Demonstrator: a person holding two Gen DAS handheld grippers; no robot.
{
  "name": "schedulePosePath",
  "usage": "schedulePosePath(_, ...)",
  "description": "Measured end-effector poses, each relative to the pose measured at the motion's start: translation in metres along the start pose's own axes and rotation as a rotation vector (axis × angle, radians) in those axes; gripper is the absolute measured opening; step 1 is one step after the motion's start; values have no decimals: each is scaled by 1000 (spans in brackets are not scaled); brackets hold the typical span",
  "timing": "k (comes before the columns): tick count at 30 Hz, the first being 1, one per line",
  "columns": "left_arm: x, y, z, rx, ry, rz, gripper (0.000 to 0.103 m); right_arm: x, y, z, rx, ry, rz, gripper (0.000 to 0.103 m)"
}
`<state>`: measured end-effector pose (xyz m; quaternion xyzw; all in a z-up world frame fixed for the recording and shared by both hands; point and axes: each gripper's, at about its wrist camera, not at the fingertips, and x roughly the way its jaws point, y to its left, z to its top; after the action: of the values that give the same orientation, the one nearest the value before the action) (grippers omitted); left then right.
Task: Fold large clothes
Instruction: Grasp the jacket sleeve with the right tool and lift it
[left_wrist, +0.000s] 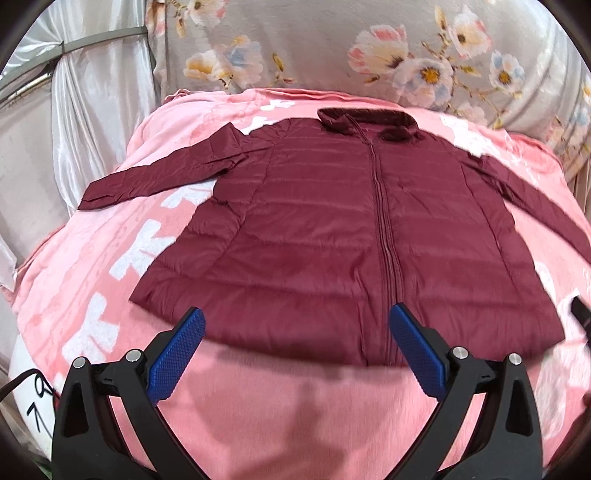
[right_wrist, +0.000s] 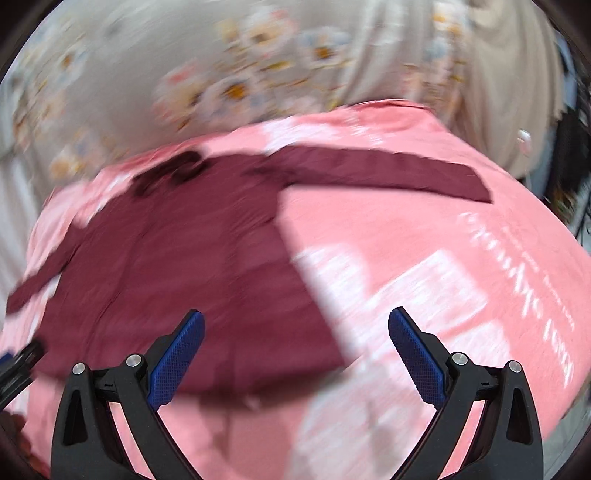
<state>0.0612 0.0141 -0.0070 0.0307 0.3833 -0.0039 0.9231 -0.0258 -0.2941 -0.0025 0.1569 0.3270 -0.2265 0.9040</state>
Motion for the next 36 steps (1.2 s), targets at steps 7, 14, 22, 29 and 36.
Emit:
schedulePosePath(7, 16, 25, 36, -100, -42, -22, 98, 67, -130, 62, 322, -64, 10, 98)
schedulePosePath(14, 44, 47, 56, -176, -39, 36, 98, 130, -206, 106, 488, -108, -56, 98)
schedulePosePath(22, 69, 50, 66, -184, -15, 63, 98, 184, -240, 118, 639, -55, -62, 82)
schedulePosePath(29, 82, 49, 69, -176, -8, 71, 98, 200, -236, 142, 648, -92, -40, 23)
schedulePosePath(36, 89, 50, 72, -179, -11, 74, 98, 169, -158, 195, 488, -223, 123, 7)
